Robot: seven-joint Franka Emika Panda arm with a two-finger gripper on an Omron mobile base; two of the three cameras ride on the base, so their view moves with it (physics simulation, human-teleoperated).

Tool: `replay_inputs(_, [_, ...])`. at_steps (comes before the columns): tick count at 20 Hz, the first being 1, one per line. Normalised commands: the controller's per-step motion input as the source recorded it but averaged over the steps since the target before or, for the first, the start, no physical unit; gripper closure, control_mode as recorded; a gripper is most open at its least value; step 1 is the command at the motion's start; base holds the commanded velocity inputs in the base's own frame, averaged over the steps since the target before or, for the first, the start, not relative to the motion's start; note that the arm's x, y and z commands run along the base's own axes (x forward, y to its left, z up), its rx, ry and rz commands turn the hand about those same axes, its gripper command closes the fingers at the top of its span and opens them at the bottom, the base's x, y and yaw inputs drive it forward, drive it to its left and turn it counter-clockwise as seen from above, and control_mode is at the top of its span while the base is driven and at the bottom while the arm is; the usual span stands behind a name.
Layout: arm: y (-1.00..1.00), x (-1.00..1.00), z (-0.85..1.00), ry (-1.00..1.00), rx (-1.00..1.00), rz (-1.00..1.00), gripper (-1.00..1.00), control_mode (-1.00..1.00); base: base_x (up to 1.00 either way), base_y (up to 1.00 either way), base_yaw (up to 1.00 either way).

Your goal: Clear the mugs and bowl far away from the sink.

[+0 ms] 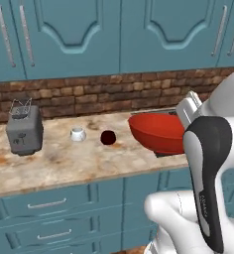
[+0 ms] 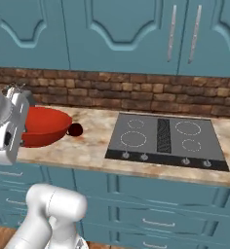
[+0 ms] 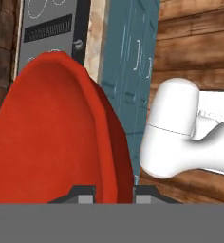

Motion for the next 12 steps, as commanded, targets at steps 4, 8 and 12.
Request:
replay_inputs(4, [0.00,0.00,0.00,0.00,0.00,0.00,1.00,1.00,0.65,0.79,-0.13])
replay_inputs(8, [0.00,0.00,0.00,0.00,0.00,0.00,1.00,1.00,0.52,1.00,-0.04])
replay_inputs(12, [0.00,0.00,0.00,0.00,0.00,0.00,1.00,1.00,0.55,0.47,0.00])
